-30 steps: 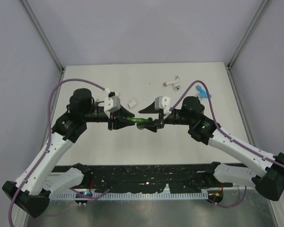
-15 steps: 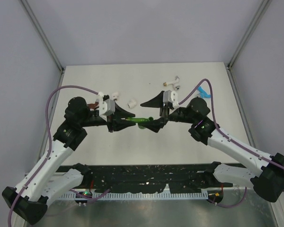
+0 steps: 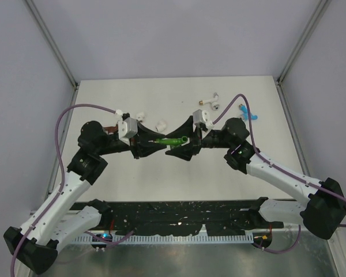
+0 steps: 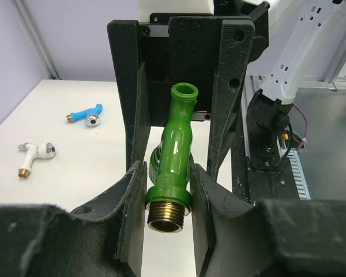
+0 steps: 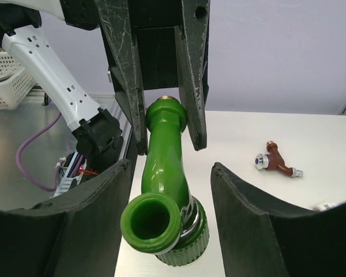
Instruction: Install the water faucets
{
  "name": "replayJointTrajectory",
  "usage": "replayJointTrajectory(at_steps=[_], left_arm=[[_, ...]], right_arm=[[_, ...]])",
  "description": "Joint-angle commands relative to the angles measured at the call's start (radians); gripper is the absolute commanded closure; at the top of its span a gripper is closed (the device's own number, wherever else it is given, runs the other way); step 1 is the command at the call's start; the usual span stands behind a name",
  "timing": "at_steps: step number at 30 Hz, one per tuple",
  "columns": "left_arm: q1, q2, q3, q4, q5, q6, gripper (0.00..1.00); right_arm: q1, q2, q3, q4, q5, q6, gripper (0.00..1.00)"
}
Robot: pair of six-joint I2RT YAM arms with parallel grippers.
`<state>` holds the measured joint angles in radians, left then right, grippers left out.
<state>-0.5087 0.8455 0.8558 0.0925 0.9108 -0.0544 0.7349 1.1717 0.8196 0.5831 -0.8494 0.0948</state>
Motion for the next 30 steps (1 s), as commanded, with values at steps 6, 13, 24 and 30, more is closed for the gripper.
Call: replayJointTrajectory(at_steps=[6,13,24,30], left_arm=[[-0.002,0.026,0.025,0.076,0.059,-0.041,1.00],[-0.004,0.021,0.040,0.032,0.016,-0.035,0.99],[-0.002,0.148,0.276,-0.379,-0.539,0.028,0.00],[-0.002,0.432,0.557,-0.750,-0.962,-0.024,0.00]], right_arm=[[-0.003,0.005,0.020,0.064,-0.011,0.014,0.51],[-0.029,0.008,0.021,0.026,-0.005,-0.006,0.95],[-0.085,-0.052,-0.011,-0.213,0.375,-0.243,0.95],[-0.086,-0.041,-0.014,-0.272,0.634,-0.297,0.95]])
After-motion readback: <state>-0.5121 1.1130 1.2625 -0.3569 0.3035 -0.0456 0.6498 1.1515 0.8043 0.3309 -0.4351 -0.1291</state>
